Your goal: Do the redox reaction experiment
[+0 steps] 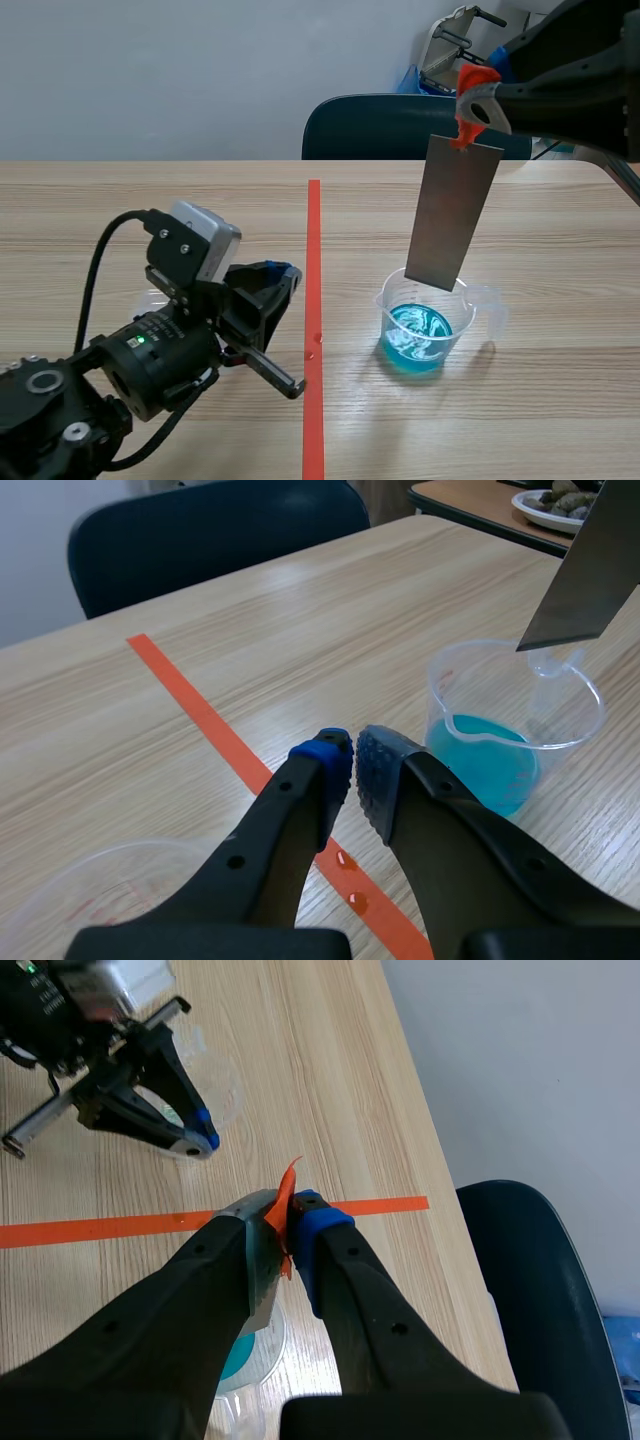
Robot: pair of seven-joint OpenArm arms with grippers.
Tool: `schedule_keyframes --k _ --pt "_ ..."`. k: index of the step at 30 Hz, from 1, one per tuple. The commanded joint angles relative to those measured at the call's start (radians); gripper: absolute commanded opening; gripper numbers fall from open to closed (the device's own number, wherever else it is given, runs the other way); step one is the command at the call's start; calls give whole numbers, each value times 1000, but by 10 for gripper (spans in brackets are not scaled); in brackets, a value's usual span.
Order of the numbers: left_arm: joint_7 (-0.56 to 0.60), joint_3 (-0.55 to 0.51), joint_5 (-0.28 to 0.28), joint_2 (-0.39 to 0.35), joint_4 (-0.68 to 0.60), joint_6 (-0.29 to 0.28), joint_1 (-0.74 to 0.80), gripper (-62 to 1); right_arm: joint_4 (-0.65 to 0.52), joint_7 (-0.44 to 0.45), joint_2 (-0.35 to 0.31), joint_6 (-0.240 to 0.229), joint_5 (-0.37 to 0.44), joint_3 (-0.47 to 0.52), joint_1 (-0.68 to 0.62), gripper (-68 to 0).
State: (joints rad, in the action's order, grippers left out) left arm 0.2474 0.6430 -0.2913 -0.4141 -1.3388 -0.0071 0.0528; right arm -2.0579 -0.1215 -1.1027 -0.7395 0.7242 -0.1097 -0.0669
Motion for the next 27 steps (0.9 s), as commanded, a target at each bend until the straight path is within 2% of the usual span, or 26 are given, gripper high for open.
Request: schedule_keyframes --k 1,12,27 --pt "16 20 -3 18 16 -6 -28 -556 2 11 -2 -6 13 22 11 -667" --pt "26 140 -4 107 167 -6 -171 -569 2 11 -2 -6 13 22 11 -667" --pt "51 166 -3 151 175 -6 -189 -569 2 7 -2 -6 13 22 11 -667"
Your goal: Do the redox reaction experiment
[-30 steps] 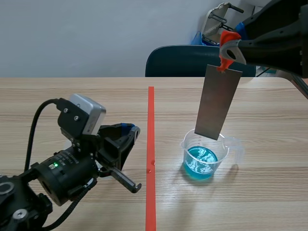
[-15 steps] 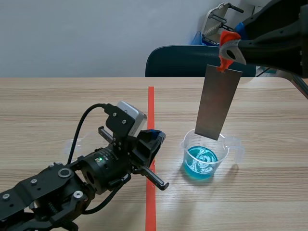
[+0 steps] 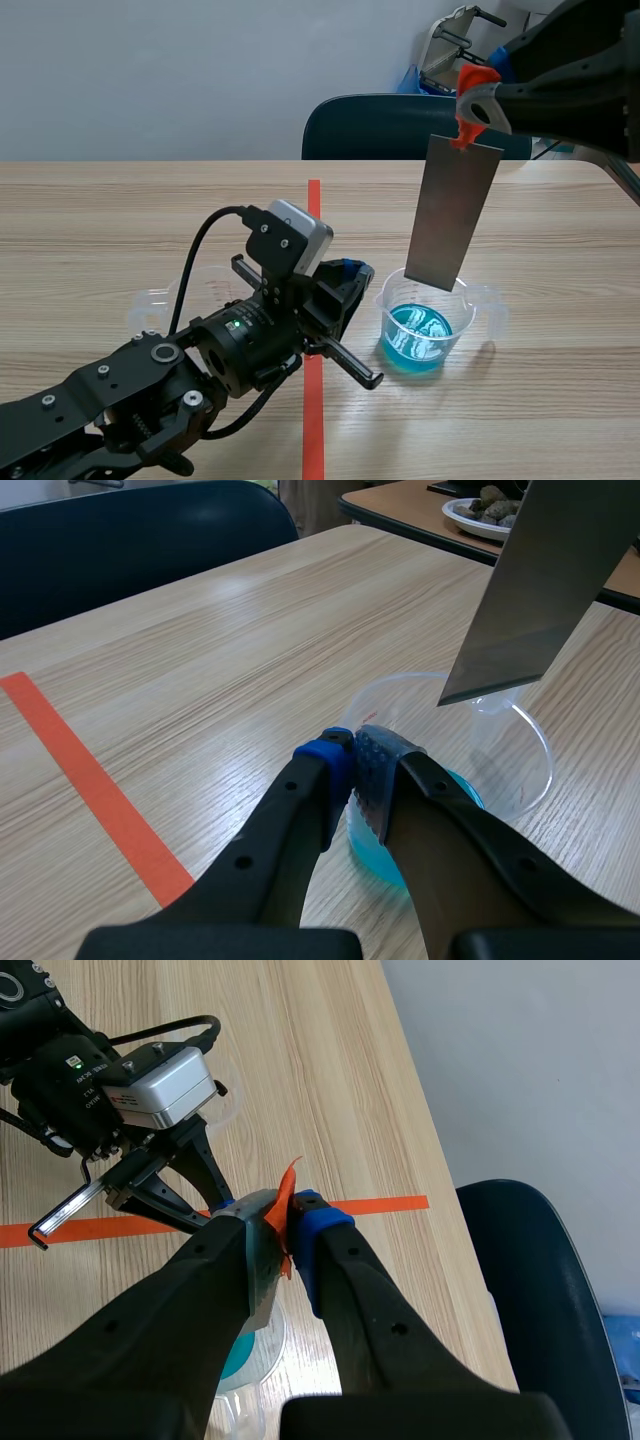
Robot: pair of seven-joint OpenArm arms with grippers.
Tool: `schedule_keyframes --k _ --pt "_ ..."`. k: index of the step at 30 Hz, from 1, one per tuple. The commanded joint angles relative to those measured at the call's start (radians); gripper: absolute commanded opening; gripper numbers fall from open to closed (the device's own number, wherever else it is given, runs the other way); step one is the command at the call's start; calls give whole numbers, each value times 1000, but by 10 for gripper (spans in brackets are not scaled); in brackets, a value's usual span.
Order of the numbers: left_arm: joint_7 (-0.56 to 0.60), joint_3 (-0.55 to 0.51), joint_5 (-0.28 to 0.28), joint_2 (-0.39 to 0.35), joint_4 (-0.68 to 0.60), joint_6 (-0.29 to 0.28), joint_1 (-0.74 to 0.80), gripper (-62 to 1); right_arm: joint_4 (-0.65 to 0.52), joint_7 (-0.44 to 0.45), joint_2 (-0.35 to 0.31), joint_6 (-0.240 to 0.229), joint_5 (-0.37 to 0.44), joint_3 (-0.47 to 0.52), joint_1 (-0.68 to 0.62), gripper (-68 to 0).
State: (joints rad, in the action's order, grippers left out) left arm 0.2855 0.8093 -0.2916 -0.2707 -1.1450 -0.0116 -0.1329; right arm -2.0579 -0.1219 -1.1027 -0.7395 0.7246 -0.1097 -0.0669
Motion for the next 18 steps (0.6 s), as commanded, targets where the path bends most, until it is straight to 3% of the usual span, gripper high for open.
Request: schedule_keyframes --k 1,11,18 --pt "13 -1 -3 7 -19 -2 -3 -569 2 8 -2 -6 13 22 11 -667" --pt "14 -2 -3 0 -20 -2 5 -569 2 8 -2 -6 13 22 11 -667" --pt "43 -30 -3 -72 -104 -2 91 -569 2 8 -2 -6 13 22 11 -667"
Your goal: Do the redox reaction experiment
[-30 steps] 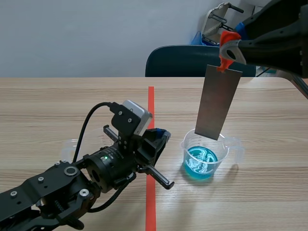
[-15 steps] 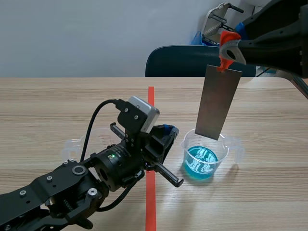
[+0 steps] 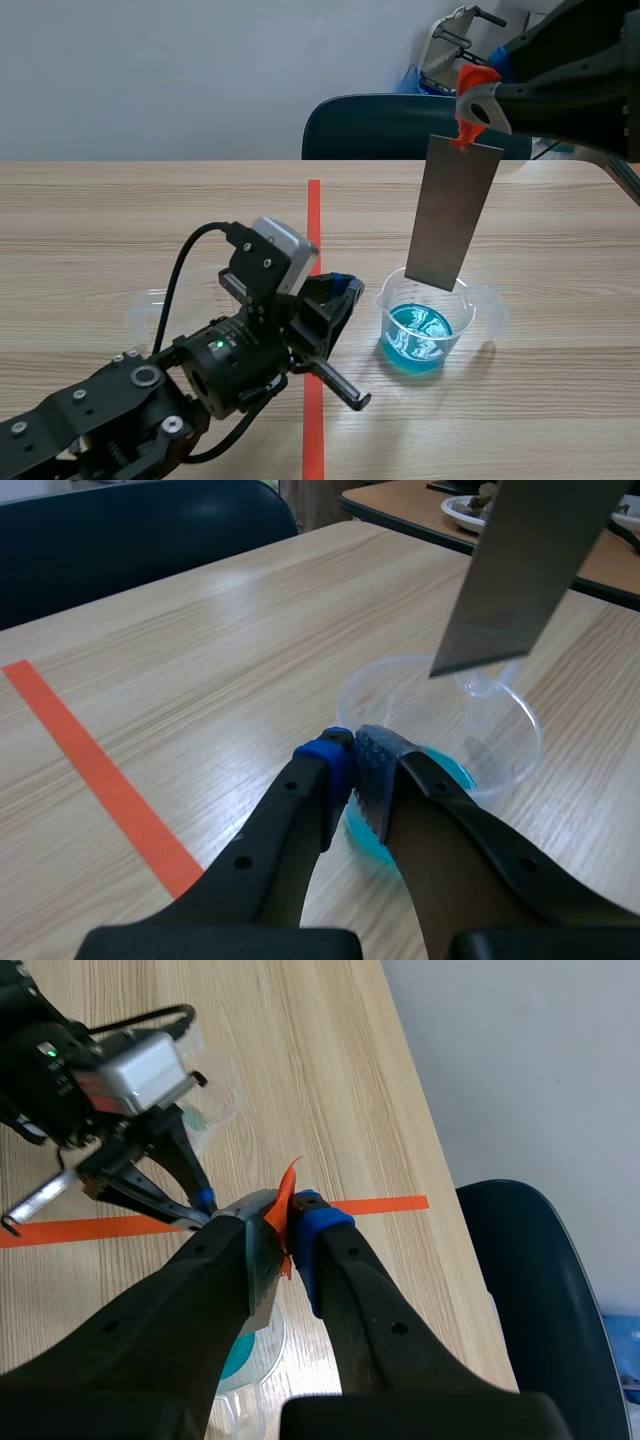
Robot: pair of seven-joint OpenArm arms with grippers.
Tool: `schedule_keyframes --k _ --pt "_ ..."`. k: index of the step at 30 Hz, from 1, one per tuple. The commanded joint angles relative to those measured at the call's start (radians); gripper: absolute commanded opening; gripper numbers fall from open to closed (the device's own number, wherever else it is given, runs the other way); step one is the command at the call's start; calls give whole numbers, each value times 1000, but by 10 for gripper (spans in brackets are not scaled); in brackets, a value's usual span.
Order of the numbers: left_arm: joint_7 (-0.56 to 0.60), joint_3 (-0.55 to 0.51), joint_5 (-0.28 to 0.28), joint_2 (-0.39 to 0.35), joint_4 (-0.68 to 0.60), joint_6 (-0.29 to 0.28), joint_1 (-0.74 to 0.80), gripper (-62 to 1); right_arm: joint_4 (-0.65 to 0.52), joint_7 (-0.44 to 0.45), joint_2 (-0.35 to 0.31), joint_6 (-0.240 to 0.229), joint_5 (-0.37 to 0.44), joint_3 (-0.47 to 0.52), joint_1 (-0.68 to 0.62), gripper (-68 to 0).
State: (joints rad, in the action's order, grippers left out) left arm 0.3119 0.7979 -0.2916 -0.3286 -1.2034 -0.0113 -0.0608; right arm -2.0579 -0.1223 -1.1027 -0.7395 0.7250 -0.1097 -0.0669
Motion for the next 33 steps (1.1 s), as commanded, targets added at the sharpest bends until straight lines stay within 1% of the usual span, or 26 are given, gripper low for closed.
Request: schedule_keyframes --k 1,9,16,23,26,27,28,29,31,33 --pt "17 -31 -3 -27 -68 -2 40 -568 2 8 -2 -6 13 22 11 -667" --pt "17 -162 -2 -143 -244 -2 240 -567 2 8 -2 -6 13 22 11 -667" --pt "18 -301 -3 -232 -366 2 448 -567 2 8 -2 -6 13 22 11 -667" --pt "22 -495 -2 -243 -443 2 668 -566 2 8 -2 -6 13 22 11 -667" --pt "53 -586 -2 -243 -468 2 771 -562 2 8 -2 -6 13 22 11 -667" --pt "70 -614 -2 -243 -474 0 805 -541 2 8 -2 -6 13 22 11 -667" --pt "84 -639 -2 -243 -481 -1 839 -505 2 8 -2 -6 13 22 11 -667" --pt "100 -660 -2 -243 -485 -1 869 -456 2 8 -2 -6 13 22 11 -667" --pt "130 -697 6 -243 -489 -1 922 -316 2 8 -2 -6 13 22 11 -667" --pt "163 -723 11 -244 -488 -2 960 -147 2 8 -2 -6 13 22 11 -667"
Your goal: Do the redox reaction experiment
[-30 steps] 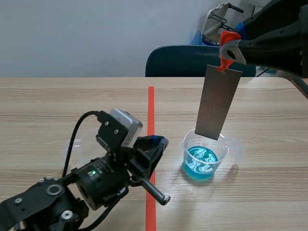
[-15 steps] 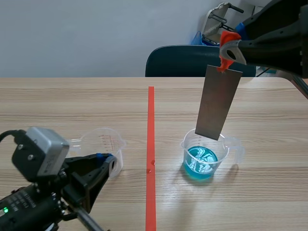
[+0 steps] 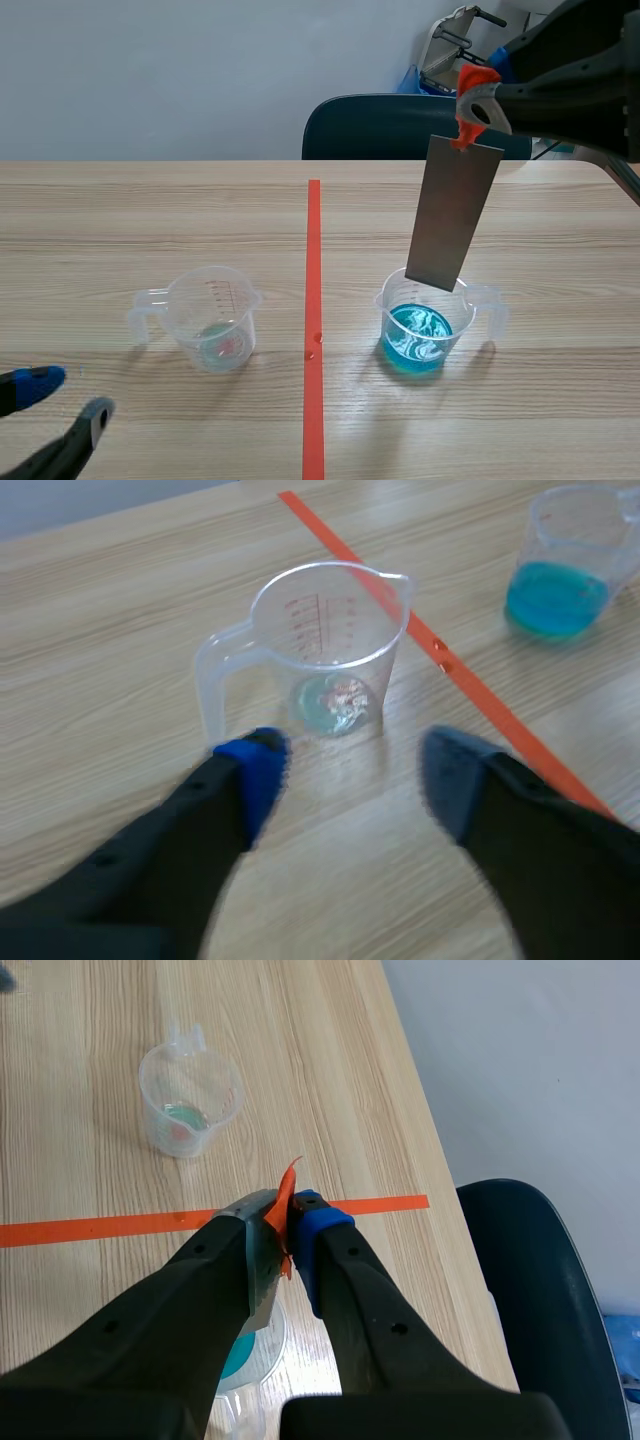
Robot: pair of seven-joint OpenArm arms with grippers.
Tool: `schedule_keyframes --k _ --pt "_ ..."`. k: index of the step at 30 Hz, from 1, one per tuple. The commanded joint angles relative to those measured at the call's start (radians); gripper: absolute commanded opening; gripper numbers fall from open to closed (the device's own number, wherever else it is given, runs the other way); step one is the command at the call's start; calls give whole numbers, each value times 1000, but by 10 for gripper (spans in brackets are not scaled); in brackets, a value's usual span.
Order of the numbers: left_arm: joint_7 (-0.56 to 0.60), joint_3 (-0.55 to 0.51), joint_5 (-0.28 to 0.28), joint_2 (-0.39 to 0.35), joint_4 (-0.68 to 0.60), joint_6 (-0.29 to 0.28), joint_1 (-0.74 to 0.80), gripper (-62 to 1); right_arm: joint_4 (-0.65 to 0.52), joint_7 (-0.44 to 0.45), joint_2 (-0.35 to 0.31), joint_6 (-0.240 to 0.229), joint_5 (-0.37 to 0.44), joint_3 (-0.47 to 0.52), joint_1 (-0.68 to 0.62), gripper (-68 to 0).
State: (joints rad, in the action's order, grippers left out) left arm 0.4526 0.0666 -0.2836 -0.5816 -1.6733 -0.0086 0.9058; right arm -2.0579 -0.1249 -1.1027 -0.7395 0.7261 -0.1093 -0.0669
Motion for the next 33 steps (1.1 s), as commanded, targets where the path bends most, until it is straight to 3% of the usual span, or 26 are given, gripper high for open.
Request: schedule_keyframes --k 1,3,33 --pt "33 2 5 5 -18 -5 6 -75 2 11 -2 -6 11 21 11 -667" --pt "41 -4 4 -5 -18 -5 14 14 2 11 -2 -6 12 21 11 -667" --pt "19 -5 -4 -14 -18 -5 8 14 2 11 -2 -6 12 21 11 -667"
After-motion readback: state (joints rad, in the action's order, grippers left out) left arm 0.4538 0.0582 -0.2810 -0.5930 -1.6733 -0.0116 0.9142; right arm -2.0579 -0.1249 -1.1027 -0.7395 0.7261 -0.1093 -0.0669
